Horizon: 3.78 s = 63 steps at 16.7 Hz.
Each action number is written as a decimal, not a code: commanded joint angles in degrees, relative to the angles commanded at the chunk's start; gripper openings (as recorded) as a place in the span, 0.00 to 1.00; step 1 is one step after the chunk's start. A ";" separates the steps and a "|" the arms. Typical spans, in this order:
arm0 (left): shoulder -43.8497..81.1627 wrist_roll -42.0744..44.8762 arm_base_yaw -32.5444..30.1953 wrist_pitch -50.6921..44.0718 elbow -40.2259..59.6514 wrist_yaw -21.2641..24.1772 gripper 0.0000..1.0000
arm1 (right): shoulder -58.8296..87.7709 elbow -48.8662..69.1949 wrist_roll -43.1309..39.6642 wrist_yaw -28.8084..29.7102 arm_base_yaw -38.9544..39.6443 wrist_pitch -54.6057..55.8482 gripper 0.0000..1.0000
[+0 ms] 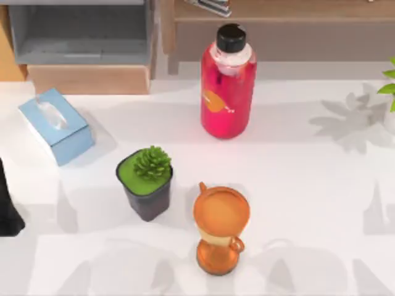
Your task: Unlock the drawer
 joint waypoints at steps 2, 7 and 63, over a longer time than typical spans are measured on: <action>0.00 0.00 0.00 0.00 0.00 0.00 1.00 | 0.00 0.00 0.00 0.00 0.00 0.00 1.00; 5.88 0.12 -2.30 1.79 3.91 -2.54 1.00 | 0.00 0.00 0.00 0.00 0.00 0.00 1.00; 109.00 66.99 14.07 55.44 57.29 11.84 1.00 | 0.00 0.00 0.00 0.00 0.00 0.00 1.00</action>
